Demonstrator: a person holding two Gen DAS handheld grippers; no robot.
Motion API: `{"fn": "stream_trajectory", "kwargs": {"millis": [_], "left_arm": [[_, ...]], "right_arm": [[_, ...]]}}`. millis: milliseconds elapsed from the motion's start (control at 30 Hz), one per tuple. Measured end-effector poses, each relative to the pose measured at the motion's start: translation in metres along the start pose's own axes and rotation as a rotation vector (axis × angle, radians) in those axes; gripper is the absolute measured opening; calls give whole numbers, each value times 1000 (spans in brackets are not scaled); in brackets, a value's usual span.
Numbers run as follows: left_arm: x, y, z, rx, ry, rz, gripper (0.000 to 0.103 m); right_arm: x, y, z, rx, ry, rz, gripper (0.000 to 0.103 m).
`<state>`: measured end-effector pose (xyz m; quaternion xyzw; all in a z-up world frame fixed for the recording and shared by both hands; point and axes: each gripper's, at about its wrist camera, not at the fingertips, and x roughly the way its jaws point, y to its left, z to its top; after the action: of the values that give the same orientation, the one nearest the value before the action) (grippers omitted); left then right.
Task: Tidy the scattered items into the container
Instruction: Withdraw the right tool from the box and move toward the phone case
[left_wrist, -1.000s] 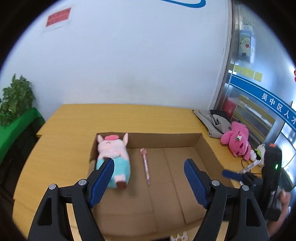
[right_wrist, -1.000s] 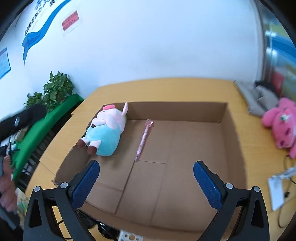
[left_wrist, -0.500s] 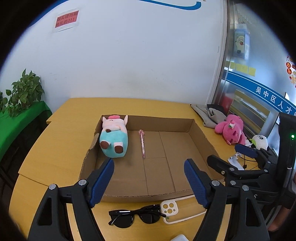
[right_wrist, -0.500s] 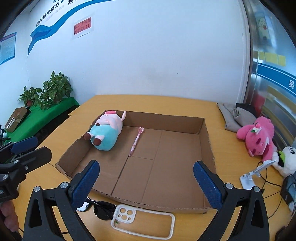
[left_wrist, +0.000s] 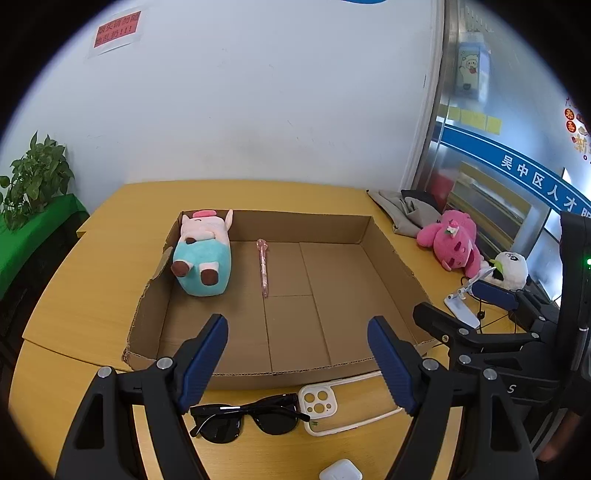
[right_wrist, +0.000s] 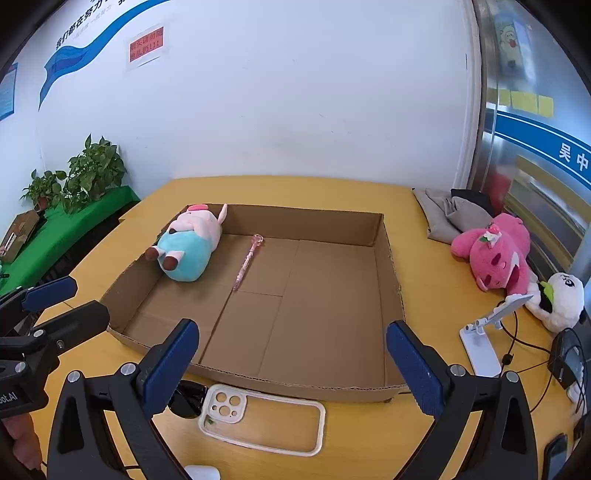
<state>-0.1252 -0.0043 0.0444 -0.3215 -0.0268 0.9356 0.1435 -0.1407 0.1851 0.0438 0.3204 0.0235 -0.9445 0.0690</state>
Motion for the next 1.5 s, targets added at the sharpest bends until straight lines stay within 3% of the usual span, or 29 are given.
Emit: {"fn": "stream_trajectory", "kwargs": {"millis": [1500], "left_arm": [[23, -3, -17, -11, 73, 7, 78]], "right_arm": [[14, -10, -17, 30, 60, 3, 103]]}}
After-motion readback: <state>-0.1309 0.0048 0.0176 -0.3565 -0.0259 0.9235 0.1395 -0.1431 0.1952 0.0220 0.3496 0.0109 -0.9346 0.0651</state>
